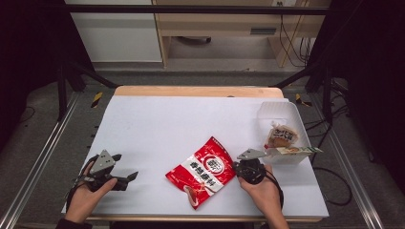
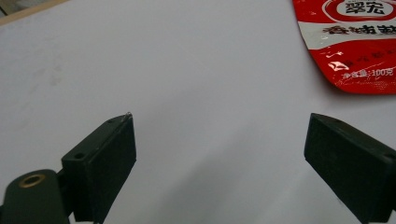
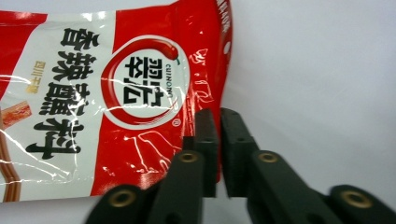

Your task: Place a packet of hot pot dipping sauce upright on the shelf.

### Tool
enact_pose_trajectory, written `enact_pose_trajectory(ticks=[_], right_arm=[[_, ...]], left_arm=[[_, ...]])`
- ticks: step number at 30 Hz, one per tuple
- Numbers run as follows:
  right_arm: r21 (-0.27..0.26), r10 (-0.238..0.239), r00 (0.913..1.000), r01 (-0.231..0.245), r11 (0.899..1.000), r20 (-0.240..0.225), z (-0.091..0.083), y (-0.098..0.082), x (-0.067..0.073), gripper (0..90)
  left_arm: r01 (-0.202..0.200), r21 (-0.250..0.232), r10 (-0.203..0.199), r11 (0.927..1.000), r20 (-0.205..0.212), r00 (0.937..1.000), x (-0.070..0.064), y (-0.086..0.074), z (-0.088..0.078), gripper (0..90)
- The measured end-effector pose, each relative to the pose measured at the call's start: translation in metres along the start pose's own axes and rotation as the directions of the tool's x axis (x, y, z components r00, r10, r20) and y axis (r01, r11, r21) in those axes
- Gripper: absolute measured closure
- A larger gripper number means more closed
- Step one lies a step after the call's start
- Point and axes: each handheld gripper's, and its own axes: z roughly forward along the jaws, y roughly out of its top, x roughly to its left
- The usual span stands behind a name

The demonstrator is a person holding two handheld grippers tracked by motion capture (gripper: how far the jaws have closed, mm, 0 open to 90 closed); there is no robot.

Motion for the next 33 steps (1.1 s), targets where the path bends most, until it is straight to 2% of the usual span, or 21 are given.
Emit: enact_pose_trajectory(ticks=[2, 6, 8, 11, 13, 14, 15, 17, 18, 19, 21, 24, 27, 32, 33], right_arm=[[-0.008, -0.032, 0.9992, 0.032, 0.999, 0.022, -0.002, 0.006, 0.0, 90.0], [-0.02, -0.084, 0.9963, 0.084, 0.996, 0.02, -0.001, 0.02, 0.001, 90.0], [-0.024, -0.137, 0.9904, 0.137, 0.99, 0.021, 0.001, 0.035, 0.004, 90.0], [-0.024, -0.166, 0.9859, 0.166, 0.986, 0.019, 0.003, 0.047, 0.007, 90.0], [-0.035, -0.223, 0.9746, 0.224, 0.974, 0.013, 0.004, 0.065, 0.015, 90.0], [-0.035, -0.223, 0.9746, 0.224, 0.974, 0.013, 0.004, 0.065, 0.015, 90.0], [-0.043, -0.255, 0.9668, 0.255, 0.966, 0.009, 0.004, 0.074, 0.019, 90.0], [-0.048, -0.287, 0.9579, 0.287, 0.957, 0.009, 0.005, 0.084, 0.024, 90.0], [-0.048, -0.287, 0.9579, 0.287, 0.957, 0.009, 0.005, 0.084, 0.024, 90.0], [-0.053, -0.307, 0.9518, 0.307, 0.95, 0.005, 0.006, 0.092, 0.029, 90.0], [-0.056, -0.324, 0.9459, 0.324, 0.944, 0.007, 0.008, 0.099, 0.034, 90.0], [-0.067, -0.341, 0.9402, 0.34, 0.938, 0.003, 0.01, 0.109, 0.041, 90.0], [-0.08, -0.361, 0.9326, 0.36, 0.93, 0.0, 0.011, 0.118, 0.048, 90.0], [-0.099, -0.376, 0.9266, 0.374, 0.922, -0.001, 0.01, 0.126, 0.054, 90.0], [-0.106, -0.387, 0.9221, 0.385, 0.917, -0.001, 0.009, 0.13, 0.057, 90.0]], left_arm=[[-0.016, 0.005, 0.016, 0.9999, 0.009, 0.9998, -0.003, 0.003, 0.002, 9.4], [-0.057, 0.027, 0.057, 0.998, 0.026, 0.9981, -0.009, 0.012, 0.007, 9.8], [-0.077, 0.029, 0.076, 0.9966, 0.035, 0.9965, -0.012, 0.02, 0.009, 9.8], [-0.092, 0.035, 0.09, 0.9952, 0.043, 0.995, -0.014, 0.027, 0.01, 9.8], [-0.106, 0.044, 0.104, 0.9934, 0.05, 0.9933, -0.015, 0.035, 0.012, 9.8], [-0.106, 0.044, 0.104, 0.9934, 0.05, 0.9933, -0.015, 0.035, 0.012, 9.8], [-0.113, 0.049, 0.11, 0.9924, 0.064, 0.9919, -0.014, 0.042, 0.013, 9.8], [-0.121, 0.056, 0.118, 0.9911, 0.066, 0.9909, -0.014, 0.049, 0.014, 9.8], [-0.121, 0.056, 0.118, 0.9911, 0.066, 0.9909, -0.014, 0.049, 0.014, 9.8], [-0.125, 0.058, 0.121, 0.9905, 0.067, 0.9904, -0.013, 0.056, 0.016, 9.8], [-0.134, 0.061, 0.13, 0.9891, 0.064, 0.9895, -0.012, 0.063, 0.017, 9.8], [-0.139, 0.058, 0.135, 0.9886, 0.063, 0.9888, -0.01, 0.07, 0.017, 10.1], [-0.167, 0.062, 0.164, 0.984, 0.055, 0.9849, -0.007, 0.084, 0.017, 10.2], [-0.169, 0.048, 0.166, 0.9845, 0.054, 0.9846, -0.005, 0.095, 0.014, 10.6], [-0.17, 0.042, 0.168, 0.9846, 0.051, 0.9845, -0.005, 0.099, 0.013, 10.7]])
